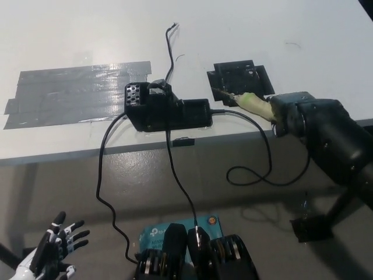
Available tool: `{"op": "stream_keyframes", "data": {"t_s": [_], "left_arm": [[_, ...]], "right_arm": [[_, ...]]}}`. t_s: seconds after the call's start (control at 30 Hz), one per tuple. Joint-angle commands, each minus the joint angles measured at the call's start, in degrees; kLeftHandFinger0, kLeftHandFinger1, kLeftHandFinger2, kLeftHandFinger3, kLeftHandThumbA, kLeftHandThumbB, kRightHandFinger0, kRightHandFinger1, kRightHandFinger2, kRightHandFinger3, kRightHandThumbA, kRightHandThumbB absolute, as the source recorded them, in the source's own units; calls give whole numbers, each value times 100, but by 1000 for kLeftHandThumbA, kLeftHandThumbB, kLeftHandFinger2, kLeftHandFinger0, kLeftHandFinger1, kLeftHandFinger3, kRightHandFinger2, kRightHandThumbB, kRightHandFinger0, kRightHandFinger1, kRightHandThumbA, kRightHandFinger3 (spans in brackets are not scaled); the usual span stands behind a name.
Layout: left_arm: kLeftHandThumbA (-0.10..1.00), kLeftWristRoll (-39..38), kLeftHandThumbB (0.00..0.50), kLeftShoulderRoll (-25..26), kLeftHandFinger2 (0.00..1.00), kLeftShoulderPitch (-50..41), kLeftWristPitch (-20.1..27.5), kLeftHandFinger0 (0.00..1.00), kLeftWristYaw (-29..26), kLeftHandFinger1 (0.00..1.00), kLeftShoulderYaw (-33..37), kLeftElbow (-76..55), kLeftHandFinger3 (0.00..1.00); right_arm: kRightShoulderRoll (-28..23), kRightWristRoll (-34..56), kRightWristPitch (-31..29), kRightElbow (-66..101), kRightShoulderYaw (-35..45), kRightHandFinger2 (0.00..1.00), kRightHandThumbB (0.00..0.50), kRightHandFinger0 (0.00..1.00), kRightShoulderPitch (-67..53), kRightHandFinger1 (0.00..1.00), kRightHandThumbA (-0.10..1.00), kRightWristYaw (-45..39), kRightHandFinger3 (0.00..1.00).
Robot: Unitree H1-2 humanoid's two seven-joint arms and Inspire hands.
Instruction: The robot uses its right hand to grab and lift the soldering gun kept on the middle of the table and puts it in its base
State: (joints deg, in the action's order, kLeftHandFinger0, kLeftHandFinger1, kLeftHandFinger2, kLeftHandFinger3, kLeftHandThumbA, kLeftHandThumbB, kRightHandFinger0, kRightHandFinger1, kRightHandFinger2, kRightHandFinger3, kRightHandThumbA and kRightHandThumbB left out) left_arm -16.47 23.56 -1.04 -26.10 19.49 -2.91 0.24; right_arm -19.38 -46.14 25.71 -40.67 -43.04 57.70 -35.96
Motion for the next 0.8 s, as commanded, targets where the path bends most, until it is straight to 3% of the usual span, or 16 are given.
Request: {"op": "stream_keyframes", "data": {"t_s": [0.0, 0.03, 0.07, 0.1, 0.13, 0.17, 0.2, 0.27, 0.3, 0.33, 0.37, 0.4, 0.47, 0.57, 0.67, 0.77], "left_arm": [[1000, -90, 264, 325, 1000, 93, -15, 1000, 416, 1000, 85, -189, 1000], [1000, -101, 263, 322, 1000, 92, -35, 1000, 413, 1000, 82, -201, 1000], [1000, -76, 301, 333, 1000, 93, 6, 1000, 427, 1000, 96, -185, 1000], [1000, -68, 290, 296, 1000, 48, 17, 1000, 431, 1000, 121, -203, 1000], [1000, -79, 287, 298, 1000, 44, 20, 1000, 443, 1000, 118, -206, 1000], [1000, -67, 293, 295, 1000, 42, 28, 1000, 452, 1000, 140, -196, 1000], [1000, -66, 288, 294, 1000, 44, 23, 1000, 450, 1000, 136, -190, 1000], [1000, -57, 289, 278, 1000, 32, -6, 1000, 453, 1000, 149, -220, 1000], [1000, -55, 296, 273, 1000, 28, 6, 1000, 456, 1000, 142, -221, 1000], [1000, -39, 306, 297, 1000, 20, 20, 1000, 493, 1000, 167, -225, 1000], [1000, -41, 305, 298, 1000, 21, 2, 1000, 495, 1000, 166, -227, 1000], [1000, -32, 300, 309, 1000, 21, 25, 1000, 508, 1000, 166, -215, 1000], [1000, -31, 287, 315, 1000, 31, 50, 1000, 531, 1000, 172, -183, 1000], [1000, -43, 257, 300, 1000, 40, 54, 1000, 547, 1000, 154, -166, 1000], [1000, -1, 246, 319, 1000, 27, 40, 1000, 569, 1000, 170, -187, 1000], [1000, -28, 258, 318, 1000, 22, 70, 1000, 614, 1000, 158, -142, 1000]], "right_arm": [[195, -465, 122, -530, -5, 1000, 499, 802, -210, 887, 405, -1385, 1000], [230, -516, 122, -564, 46, 972, 500, 641, -220, 736, 405, -1370, 1000], [271, -555, 122, -460, 222, 585, 498, 226, -386, 264, 322, -881, 1000], [228, -737, 122, -214, 254, 322, 500, 12, -567, 27, 282, -673, 1000], [223, -912, 122, -5, 226, 248, 500, 2, -700, 5, 274, -353, 1000], [254, -1147, 122, 143, 334, 113, 456, 0, -857, 0, 215, -245, 1000], [257, -1311, 122, 221, 277, 91, 406, 0, -908, 0, 175, -227, 1000], [288, -1541, 122, 214, 240, 224, 172, 0, -1041, 136, -83, -22, 1000], [289, -1582, 122, 227, 215, 270, 142, 0, -1096, 184, -97, 169, 1000], [162, -1693, 24, 256, -249, 367, 51, 13, -1153, 282, -100, 690, 1000], [139, -1802, -34, 281, -295, 334, 26, 3, -1210, 260, -74, 964, 988], [114, -1840, -94, 278, -343, 482, 9, 20, -1263, 340, -27, 1160, 857], [103, -1854, -94, 251, -370, 669, 1, 122, -1283, 453, -74, 1254, 764], [32, -1978, -159, 210, -459, 736, 0, 135, -1345, 476, -63, 1469, 659], [-27, -2043, -223, 261, -512, 777, 0, 73, -1423, 449, -4, 1523, 742], [-36, -2044, -304, 215, -491, 723, 0, 31, -1474, 401, 41, 1644, 750]]}}
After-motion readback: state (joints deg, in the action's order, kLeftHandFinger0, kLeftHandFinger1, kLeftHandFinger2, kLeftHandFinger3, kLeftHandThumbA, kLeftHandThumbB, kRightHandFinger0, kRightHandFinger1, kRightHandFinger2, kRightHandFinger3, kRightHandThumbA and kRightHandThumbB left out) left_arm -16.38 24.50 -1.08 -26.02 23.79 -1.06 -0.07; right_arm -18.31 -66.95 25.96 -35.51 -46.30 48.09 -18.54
